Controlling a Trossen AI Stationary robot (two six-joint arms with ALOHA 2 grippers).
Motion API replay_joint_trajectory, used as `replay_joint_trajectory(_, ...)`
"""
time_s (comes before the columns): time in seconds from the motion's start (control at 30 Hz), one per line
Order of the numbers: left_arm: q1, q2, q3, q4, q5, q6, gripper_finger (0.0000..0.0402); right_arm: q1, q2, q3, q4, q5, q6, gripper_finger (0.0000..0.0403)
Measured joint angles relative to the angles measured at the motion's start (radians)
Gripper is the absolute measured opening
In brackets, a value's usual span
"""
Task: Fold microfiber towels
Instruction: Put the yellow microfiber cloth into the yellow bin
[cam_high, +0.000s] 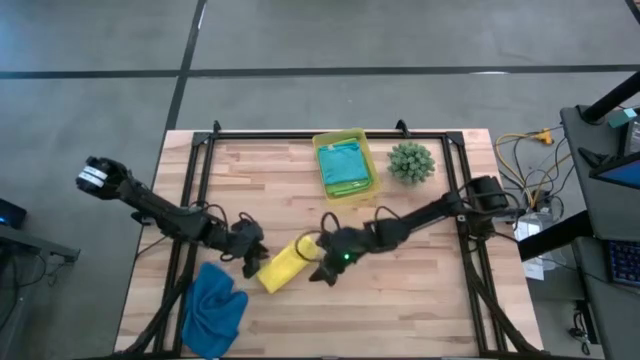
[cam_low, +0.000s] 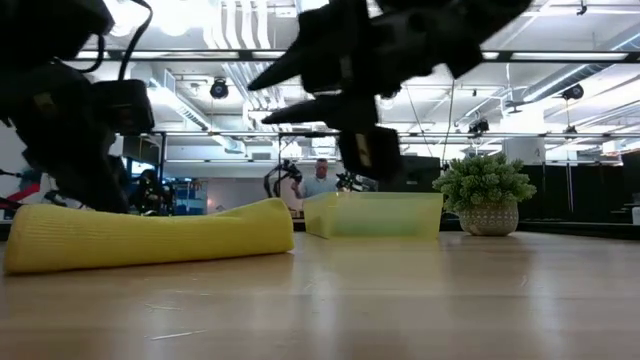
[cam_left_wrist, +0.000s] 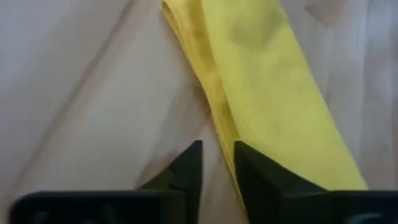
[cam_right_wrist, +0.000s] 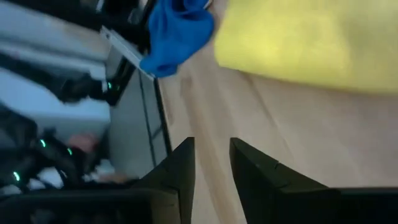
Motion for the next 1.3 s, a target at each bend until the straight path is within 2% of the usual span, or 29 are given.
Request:
replay_joint_trajectory(0.13,0.033,0.045,-0.006,-0.003,0.031,0.089,0.0010,0.061,-0.013,-0.065,0.043,0.112,0.142,0.0104)
replay_joint_trajectory(0.23,0.036,0.155,-0.002,0.014,0.084,0.106,0.0010,0.105,-0.030,-0.092,0.047,0.182,0.243,0.0107)
replay_joint_trajectory(0.37,0.032,0.303,0.031,0.105,0.152,0.116,0.0007,0.178,-0.046,-0.136,0.062,0.390,0.473,0.0112)
replay_joint_trajectory(0.53,0.027,0.417,0.101,0.264,0.226,0.151,0.0001,0.269,-0.046,-0.232,0.169,0.629,0.755,0.0138)
replay_joint_trajectory(0.73,0.027,0.551,0.291,0.269,0.274,0.174,0.0000,0.339,-0.044,-0.334,0.201,0.744,0.997,0.0196)
replay_joint_trajectory(0.87,0.027,0.640,0.435,0.212,0.321,0.196,0.0000,0.339,-0.044,-0.349,0.202,0.779,0.977,0.0234)
replay_joint_trajectory(0.97,0.026,0.647,0.501,0.084,0.286,0.166,0.0000,0.315,-0.044,-0.349,0.205,0.779,0.906,0.0256)
replay_joint_trajectory(1.13,0.026,0.581,0.503,-0.080,0.222,0.157,0.0000,0.260,-0.046,-0.349,0.205,0.718,0.766,0.0276)
replay_joint_trajectory(1.3,0.033,0.522,0.494,-0.224,0.061,0.121,0.0000,0.193,-0.046,-0.338,0.221,0.651,0.571,0.0277)
